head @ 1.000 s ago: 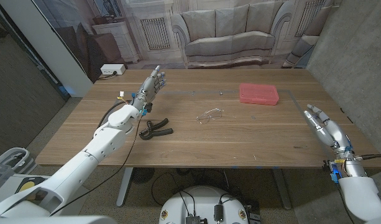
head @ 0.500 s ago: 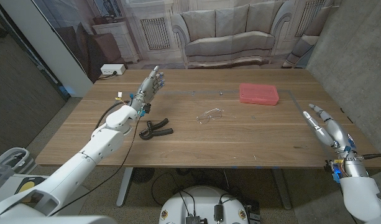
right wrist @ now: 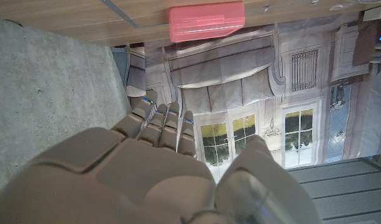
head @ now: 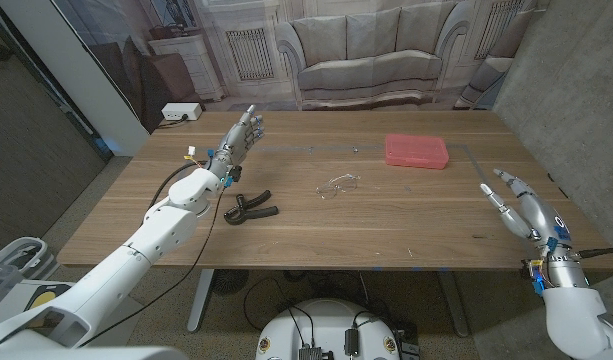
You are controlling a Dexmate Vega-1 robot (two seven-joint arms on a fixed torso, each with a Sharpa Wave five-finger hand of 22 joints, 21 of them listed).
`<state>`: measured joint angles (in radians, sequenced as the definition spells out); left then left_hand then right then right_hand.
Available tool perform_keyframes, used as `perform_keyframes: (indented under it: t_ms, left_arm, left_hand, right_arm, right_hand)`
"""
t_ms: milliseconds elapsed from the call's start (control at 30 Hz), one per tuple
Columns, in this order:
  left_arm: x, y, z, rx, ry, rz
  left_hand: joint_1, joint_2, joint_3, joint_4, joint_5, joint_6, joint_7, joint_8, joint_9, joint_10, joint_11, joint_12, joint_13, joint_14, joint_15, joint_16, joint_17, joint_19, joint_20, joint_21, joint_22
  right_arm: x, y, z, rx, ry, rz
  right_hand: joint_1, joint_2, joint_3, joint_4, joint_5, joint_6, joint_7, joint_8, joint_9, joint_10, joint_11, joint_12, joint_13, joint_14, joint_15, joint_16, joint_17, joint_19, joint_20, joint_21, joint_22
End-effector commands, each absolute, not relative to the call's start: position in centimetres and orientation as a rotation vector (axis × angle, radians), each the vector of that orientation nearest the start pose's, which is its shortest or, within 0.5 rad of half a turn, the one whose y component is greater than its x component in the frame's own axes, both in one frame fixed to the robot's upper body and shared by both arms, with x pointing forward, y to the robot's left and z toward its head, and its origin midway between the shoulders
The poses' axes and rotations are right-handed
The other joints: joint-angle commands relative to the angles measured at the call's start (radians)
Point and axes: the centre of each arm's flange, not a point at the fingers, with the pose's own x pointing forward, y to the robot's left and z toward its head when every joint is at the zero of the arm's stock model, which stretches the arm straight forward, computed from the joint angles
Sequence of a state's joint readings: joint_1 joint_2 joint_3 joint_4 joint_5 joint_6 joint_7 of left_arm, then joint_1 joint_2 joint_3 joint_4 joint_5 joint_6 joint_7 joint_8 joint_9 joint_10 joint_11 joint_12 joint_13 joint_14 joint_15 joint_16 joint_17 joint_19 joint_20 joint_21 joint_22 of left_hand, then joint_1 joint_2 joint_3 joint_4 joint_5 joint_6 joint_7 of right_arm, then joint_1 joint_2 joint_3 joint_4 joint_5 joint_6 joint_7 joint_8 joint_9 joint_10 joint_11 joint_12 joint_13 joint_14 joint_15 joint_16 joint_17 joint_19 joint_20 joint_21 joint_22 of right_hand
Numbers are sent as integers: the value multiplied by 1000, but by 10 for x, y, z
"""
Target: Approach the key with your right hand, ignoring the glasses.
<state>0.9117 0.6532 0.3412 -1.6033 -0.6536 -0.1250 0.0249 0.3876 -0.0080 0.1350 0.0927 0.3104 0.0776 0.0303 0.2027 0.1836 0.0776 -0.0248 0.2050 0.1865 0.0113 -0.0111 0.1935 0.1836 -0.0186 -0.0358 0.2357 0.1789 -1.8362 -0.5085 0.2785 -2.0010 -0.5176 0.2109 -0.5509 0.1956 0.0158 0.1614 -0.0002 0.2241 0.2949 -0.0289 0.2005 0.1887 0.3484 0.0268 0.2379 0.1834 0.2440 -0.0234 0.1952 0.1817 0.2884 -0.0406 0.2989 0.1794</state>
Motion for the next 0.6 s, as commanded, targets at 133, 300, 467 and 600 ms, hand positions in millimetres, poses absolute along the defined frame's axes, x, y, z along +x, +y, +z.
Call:
perform_keyframes:
  t_ms: [133,300,467,600]
  left_arm:
    - [603,280,10,59,-605,-254]
    - [602,281,8,56,-605,-246]
    - [604,280,6,55,-598,-251]
    - [605,279,6,58,-593,-255]
  left_hand:
    - [3,10,-5,0,0,7,1,-1,5,5,-3,-2,2,5,-1,-4,2,2,-22,-3,5]
    - [4,10,-6,0,-1,7,2,-1,5,4,-6,-2,2,-5,-1,-7,2,-7,-21,-8,5]
    - [4,11,-8,-1,-1,8,1,-2,5,3,-4,-3,2,-8,-2,-8,2,-8,-40,-10,5]
    - [4,12,-9,-1,-1,8,2,-2,5,1,-2,-3,2,-9,-2,-8,2,-8,-42,-11,5]
  right_arm:
    - [392,-404,-145,-1092,-679,-578]
    - [393,-403,-144,-1155,-664,-587]
    - [396,-403,-145,-1177,-648,-578]
    - [400,-402,-147,-1185,-636,-568]
  right_hand:
    - [9,-2,1,-5,8,15,-2,10,2,13,-8,5,6,16,-5,1,0,9,-6,-5,1]
    - [11,-3,1,-7,9,18,-5,10,2,17,-11,6,6,19,-8,2,0,11,-7,-7,1]
    - [12,-3,0,-8,11,18,-6,10,2,18,-13,6,6,21,-11,1,0,13,-8,-8,1]
    - [12,-3,0,-9,13,15,-9,8,2,15,-15,4,6,21,-12,0,0,14,-8,-10,1]
